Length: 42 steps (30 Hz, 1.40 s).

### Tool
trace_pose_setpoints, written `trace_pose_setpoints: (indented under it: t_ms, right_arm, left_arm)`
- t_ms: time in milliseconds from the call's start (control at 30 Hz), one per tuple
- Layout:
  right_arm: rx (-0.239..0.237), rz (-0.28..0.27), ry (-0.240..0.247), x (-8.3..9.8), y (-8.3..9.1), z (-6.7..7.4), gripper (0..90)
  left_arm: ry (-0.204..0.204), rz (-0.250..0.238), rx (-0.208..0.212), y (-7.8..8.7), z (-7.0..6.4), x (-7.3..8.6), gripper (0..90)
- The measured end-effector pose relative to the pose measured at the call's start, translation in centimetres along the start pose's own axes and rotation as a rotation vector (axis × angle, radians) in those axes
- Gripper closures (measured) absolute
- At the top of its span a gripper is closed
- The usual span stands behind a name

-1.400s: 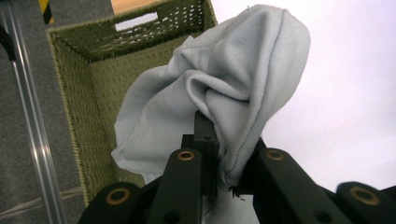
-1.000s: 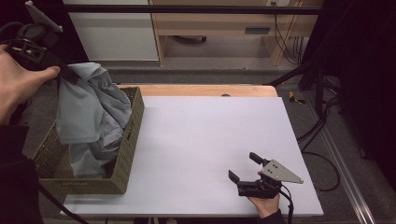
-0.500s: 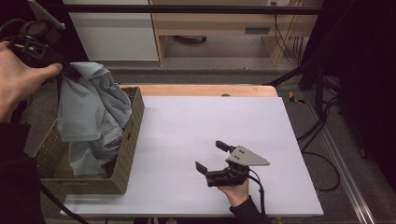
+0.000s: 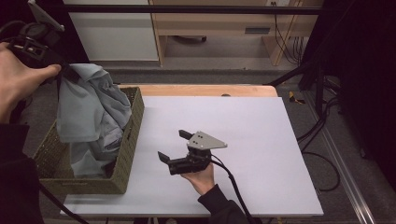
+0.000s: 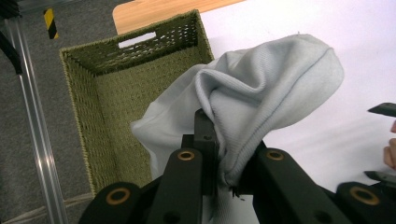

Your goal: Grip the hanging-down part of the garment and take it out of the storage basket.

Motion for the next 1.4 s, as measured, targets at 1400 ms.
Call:
trace_pose_setpoints:
  t_ms: [1400]
  right_arm:
    - [-0.119, 0.145, 0.011, 1.3, -16.3, 5.5, 4.9]
  left_arm:
    - [-0.004, 0.017, 0.000, -0.3, -0.3, -0.3, 82.8]
Point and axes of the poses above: each handheld gripper's, and its own axes: y roughly backward along the jaws, x roughly out of its underside, z roughly to its left, the point moved 5 cm from there along -y, roughly forward along the jaws, and after that the axes turned 6 degrees about -z, right-handed, at the moved point
